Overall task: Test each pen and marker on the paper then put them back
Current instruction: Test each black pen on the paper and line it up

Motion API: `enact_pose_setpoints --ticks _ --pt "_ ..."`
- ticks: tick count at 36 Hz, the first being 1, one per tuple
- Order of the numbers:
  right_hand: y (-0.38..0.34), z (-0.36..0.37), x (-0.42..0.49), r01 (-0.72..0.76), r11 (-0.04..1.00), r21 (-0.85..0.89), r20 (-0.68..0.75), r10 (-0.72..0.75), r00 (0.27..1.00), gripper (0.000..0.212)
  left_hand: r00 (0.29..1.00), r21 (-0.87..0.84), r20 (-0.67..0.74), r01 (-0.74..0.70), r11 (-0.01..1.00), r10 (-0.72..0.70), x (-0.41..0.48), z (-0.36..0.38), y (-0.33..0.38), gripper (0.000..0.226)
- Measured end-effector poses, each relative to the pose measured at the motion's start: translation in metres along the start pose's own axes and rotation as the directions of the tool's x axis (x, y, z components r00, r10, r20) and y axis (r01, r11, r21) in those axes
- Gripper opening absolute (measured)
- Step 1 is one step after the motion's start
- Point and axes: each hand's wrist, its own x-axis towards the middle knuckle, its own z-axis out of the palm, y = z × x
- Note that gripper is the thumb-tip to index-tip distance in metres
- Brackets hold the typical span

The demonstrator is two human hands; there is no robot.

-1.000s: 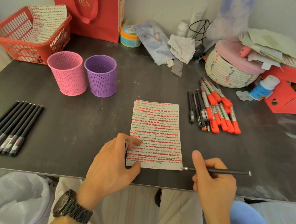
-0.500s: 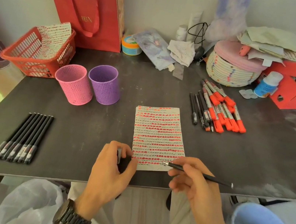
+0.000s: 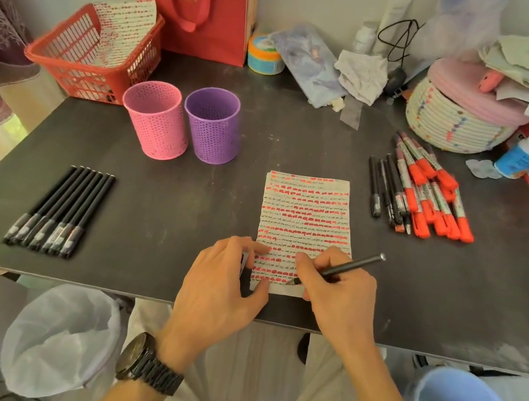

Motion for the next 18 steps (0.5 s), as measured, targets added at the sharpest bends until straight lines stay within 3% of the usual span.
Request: enact_pose_setpoints --ticks 9,18 --pt "0.003 0.0035 -0.0001 0.045 0.998 -0.034 -0.01 -0.045 0.999 0.031 0.997 0.004 -0.071 0.0 1.0 0.001 -0.002 0.0015 0.003 0.04" --pt "0.0061 0.0045 0.0001 0.043 0.999 -0.027 -0.022 -0.044 0.999 0.031 0.998 0.015 -0.056 -0.022 1.0 0.023 -0.0016 -0.0004 0.0048 0.035"
